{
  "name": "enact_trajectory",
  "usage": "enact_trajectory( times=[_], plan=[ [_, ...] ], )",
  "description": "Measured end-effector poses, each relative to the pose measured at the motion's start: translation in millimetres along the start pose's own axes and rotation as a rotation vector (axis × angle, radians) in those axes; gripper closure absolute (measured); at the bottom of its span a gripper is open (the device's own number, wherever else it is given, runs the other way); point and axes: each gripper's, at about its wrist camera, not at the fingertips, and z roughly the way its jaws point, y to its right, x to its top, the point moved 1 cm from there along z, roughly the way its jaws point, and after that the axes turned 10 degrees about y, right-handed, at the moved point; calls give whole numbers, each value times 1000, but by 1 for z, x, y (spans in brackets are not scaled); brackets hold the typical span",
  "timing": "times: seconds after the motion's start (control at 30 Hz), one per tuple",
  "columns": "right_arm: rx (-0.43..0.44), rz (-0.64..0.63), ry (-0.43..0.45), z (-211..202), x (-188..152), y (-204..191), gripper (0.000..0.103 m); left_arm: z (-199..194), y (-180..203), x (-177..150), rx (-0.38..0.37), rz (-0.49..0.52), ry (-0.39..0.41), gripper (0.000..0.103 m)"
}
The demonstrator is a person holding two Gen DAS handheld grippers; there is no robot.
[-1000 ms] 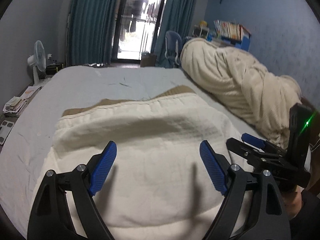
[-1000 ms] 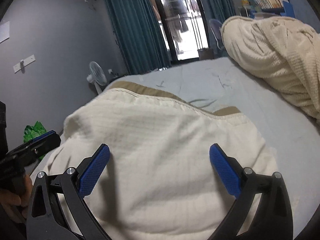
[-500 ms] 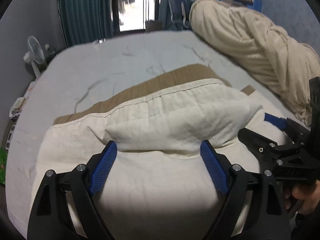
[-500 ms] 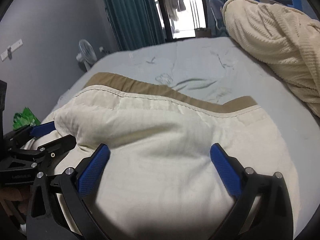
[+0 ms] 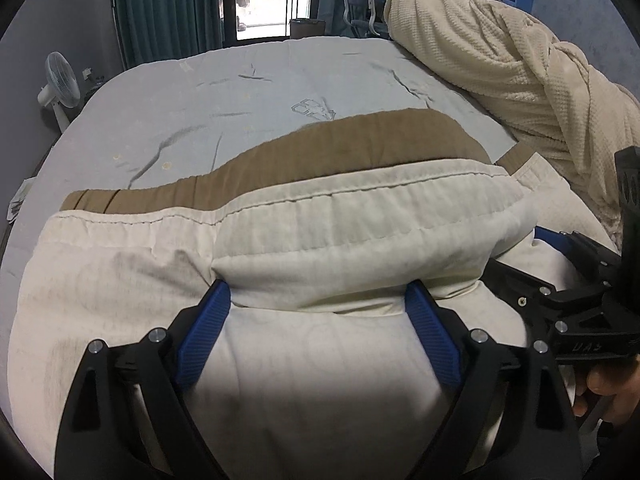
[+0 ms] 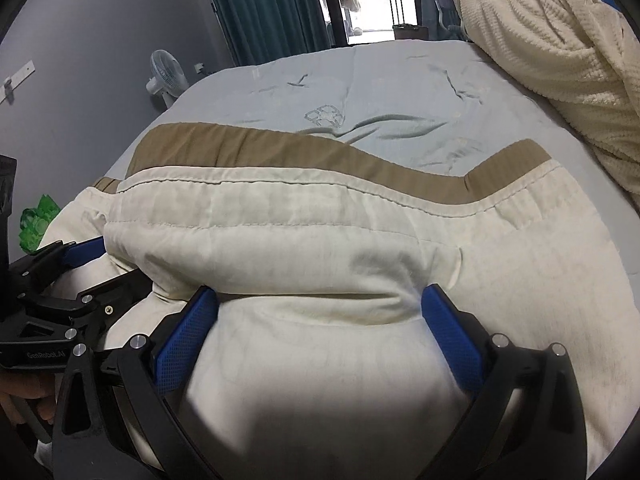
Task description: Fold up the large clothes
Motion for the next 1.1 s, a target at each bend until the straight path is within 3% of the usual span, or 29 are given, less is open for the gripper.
enact_trajectory(
  times=[0.8, 0.93, 1.03, 1.1],
  plan=[
    [22, 4, 7, 0, 2, 5, 5, -9, 4, -8, 10, 17, 41, 18],
    [41, 47, 53, -11, 11, 11, 7, -26, -9, 3, -17, -19, 60, 20],
    [9, 87, 86, -14, 19, 23, 7, -38, -31, 13, 21, -65, 94, 20],
    [-12, 117, 66, -11, 21, 38, 7, -38, -50, 14, 69, -95, 76, 20]
  ],
)
